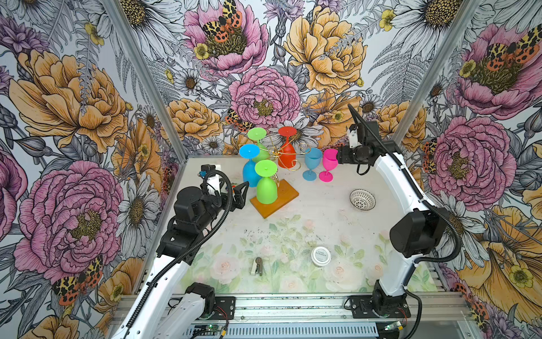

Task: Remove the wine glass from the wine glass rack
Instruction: 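Raise the open right gripper while the left gripper approaches the green glass foot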

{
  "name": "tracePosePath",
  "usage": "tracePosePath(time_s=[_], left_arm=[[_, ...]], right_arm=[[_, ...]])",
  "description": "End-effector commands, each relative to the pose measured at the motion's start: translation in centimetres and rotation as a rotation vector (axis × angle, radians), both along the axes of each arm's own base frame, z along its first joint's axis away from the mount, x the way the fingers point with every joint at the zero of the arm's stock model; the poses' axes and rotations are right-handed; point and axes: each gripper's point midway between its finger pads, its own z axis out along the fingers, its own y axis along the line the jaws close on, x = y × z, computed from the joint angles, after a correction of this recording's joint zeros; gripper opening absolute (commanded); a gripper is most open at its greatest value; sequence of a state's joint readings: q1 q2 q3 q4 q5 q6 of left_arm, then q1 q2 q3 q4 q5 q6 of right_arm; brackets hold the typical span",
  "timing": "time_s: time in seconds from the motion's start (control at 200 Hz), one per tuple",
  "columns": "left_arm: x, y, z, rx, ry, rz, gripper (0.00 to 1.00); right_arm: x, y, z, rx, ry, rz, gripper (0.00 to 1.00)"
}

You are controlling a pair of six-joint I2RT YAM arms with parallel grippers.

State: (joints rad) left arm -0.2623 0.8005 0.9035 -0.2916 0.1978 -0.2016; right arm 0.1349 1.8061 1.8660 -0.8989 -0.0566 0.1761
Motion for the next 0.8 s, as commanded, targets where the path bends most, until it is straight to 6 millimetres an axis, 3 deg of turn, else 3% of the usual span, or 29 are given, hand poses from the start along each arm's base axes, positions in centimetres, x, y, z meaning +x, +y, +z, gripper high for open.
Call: tracePosePath(time_s=[0.0,0.2,0.34,0.791], left_arm=[[-0.7,-0.5,2.0,-0.092,0.011,-0.049,0.99],[-0.9,-1.5,3.6,-0.211,0.058,-0.11,0.97],[-0.2,-1.8,3.5,-0.335,0.153,-0.12,0.94],[1.4,-4.6,3.4,-0.53,0.385,-0.256,0.72]], right_arm=[[-1.2,1.2,2.0,0.042,-0.116,0.058,0.72],[-4.0,1.4,0.8,0.057,-0.164,0.091,0.72],[-5.3,1.8,0.5,0.084,-0.198,0.115,0.72],[-6.6,1.7,0.6,0.083,-0.228,0.119,0.72]])
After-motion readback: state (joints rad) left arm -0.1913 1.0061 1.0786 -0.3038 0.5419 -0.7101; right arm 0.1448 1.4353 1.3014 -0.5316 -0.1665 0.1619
